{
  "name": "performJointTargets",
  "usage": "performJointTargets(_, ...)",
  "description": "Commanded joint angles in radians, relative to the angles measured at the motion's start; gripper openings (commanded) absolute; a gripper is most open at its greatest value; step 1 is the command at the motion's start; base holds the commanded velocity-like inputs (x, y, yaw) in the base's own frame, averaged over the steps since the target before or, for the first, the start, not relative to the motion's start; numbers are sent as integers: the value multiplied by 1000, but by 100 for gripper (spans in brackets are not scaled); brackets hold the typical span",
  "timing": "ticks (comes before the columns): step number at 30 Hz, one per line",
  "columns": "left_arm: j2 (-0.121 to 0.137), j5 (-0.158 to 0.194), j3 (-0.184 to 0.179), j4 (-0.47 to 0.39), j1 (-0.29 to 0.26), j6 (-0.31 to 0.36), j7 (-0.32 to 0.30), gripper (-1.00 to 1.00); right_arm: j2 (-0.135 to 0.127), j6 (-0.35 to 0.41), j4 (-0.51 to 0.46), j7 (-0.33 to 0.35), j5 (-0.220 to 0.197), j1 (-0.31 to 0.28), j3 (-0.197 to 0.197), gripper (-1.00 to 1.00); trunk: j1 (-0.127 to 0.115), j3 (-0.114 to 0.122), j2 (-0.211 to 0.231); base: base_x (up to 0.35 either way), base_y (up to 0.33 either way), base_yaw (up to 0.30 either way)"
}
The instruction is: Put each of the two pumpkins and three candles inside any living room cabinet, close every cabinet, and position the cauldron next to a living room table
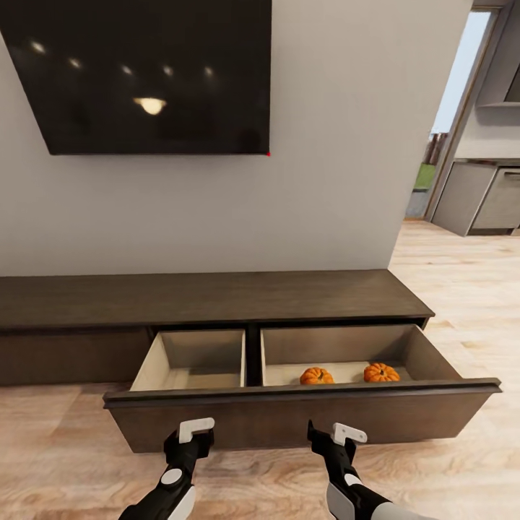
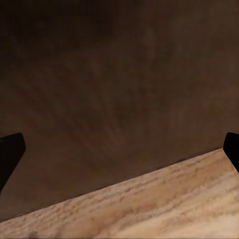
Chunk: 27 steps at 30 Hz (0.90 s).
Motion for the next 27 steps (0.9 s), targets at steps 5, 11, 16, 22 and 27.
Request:
performJointTargets(5,1,10,-8,1,-1,-5,7,100,0,-2,0,-8,-1,-1,9,100,0,-1,0,239,0,0)
performJointTargets(11,2,9,-8,2,-1,-6,7,100,0,-2,0,-8,-1,0,9,100,0,-1,0,224,0,0)
performJointTargets(16,2,9,-8,2,-1,-5,7,100,0,-2,0,-8,-1,-1,9,100,0,-1,0,133,0,0)
performJointTargets(22,2,10,-8,2,-1,-5,7,100,0,-2,0,-8,-1,-1,9,100,0,-1,0,319,0,0)
performJointTargets(27,2,8,-8,2,-1,-4,7,100,0,-2,0,-8,-1,-1,9,100,0,-1,0,342,0,0)
